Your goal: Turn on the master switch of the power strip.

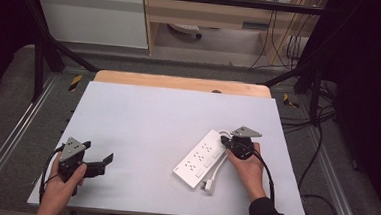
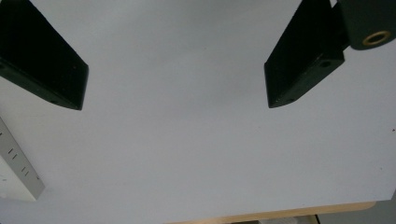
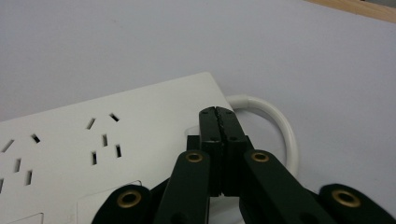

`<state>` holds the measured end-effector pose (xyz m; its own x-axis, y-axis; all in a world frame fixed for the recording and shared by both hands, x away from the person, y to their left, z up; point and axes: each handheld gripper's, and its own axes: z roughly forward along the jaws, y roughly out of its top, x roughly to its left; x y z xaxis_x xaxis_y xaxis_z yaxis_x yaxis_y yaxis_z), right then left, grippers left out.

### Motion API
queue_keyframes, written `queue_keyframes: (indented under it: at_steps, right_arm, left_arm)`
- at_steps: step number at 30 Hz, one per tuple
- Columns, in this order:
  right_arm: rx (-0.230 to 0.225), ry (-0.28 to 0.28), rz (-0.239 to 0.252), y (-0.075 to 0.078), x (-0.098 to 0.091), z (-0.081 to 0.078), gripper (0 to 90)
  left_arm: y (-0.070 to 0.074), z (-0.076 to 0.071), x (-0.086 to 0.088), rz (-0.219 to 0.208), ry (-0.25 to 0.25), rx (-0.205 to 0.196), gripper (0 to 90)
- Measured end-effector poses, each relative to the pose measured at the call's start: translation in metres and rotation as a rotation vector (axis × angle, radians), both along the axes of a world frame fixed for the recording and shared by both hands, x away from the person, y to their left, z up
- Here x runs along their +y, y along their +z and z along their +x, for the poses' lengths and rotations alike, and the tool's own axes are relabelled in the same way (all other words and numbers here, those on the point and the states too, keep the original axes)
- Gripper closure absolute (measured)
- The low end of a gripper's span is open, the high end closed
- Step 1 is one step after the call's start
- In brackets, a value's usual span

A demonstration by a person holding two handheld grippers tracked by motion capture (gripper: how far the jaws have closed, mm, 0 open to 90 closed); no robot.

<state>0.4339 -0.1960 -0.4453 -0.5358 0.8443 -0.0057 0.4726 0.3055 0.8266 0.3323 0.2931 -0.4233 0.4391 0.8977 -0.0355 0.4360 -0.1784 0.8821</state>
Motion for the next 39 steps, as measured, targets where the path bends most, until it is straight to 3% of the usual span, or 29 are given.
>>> queue_keyframes:
  at_steps: [39]
  right_arm:
    - [-0.005, 0.004, -0.021, 0.0007, 0.0019, 0.0018, 90.0]
  left_arm:
    - [-0.0004, -0.0001, 0.0004, 0.006, -0.002, 0.004, 6.3]
